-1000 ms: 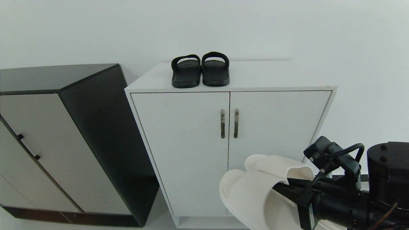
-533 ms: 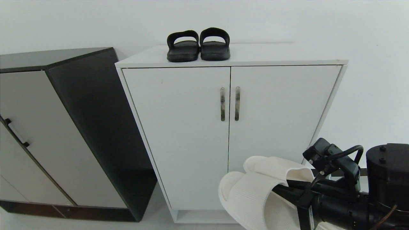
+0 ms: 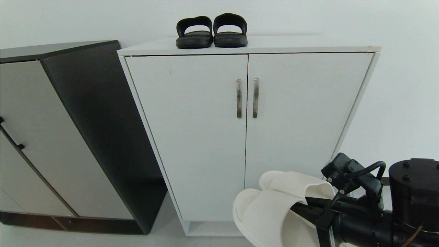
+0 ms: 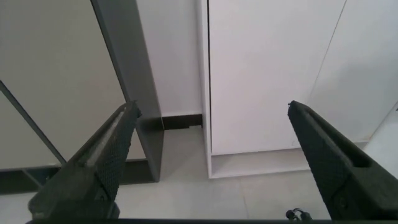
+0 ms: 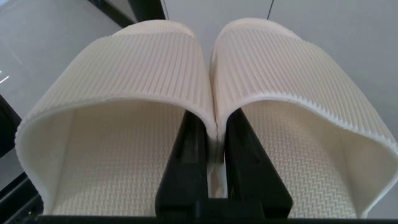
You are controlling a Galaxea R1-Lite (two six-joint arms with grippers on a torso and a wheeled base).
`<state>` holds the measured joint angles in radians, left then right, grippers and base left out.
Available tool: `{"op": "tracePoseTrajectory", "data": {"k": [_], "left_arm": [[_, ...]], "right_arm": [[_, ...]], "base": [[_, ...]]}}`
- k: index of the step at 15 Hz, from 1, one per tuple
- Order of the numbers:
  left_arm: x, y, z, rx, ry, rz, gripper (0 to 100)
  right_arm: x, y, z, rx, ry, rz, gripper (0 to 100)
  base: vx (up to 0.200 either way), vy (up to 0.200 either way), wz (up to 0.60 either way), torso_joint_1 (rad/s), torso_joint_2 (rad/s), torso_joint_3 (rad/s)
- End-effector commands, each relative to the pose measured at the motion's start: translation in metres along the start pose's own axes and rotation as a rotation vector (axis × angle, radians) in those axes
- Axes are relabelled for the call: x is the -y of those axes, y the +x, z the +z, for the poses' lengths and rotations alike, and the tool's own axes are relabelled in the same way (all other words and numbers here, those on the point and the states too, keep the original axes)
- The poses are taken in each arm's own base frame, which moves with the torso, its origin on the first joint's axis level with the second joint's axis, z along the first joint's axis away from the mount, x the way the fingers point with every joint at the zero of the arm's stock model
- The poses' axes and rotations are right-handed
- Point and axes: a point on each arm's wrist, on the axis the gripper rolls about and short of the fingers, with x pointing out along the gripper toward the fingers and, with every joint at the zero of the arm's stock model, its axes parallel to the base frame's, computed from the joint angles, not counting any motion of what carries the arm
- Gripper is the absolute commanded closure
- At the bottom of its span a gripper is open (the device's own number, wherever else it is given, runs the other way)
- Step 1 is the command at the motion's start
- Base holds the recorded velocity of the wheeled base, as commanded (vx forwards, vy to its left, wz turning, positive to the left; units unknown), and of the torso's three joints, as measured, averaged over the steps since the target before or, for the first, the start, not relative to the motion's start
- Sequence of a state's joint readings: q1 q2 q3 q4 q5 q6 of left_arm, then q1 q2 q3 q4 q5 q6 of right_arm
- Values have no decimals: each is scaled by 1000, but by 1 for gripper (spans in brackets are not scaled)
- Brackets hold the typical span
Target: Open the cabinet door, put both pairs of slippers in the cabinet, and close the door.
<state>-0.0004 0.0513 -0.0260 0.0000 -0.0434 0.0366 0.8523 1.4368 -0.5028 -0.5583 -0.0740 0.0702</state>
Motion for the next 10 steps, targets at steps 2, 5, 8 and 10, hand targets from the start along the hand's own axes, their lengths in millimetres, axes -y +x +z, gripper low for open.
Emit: {"op": "tracePoseTrajectory", "data": {"k": [2,5,8,10], "left_arm": [[-2,13,78,-8,-167,-89,0],[3,68,100,-147,-181,-367,0],[9,111,117,-147,-184,-570,0],[29,139,139,-159,-167,-733,0]], "right_arm": [[0,1,-1,-6,0,-1,100],[0,0,0,1,-1,1,100],[0,0,-2,6,-1,0,100],[0,0,-2,8,1,0,100]], "base": [[0,0,0,0,0,0],[0,0,0,0,0,0],[0,0,0,0,0,0],[0,0,0,0,0,0]]}}
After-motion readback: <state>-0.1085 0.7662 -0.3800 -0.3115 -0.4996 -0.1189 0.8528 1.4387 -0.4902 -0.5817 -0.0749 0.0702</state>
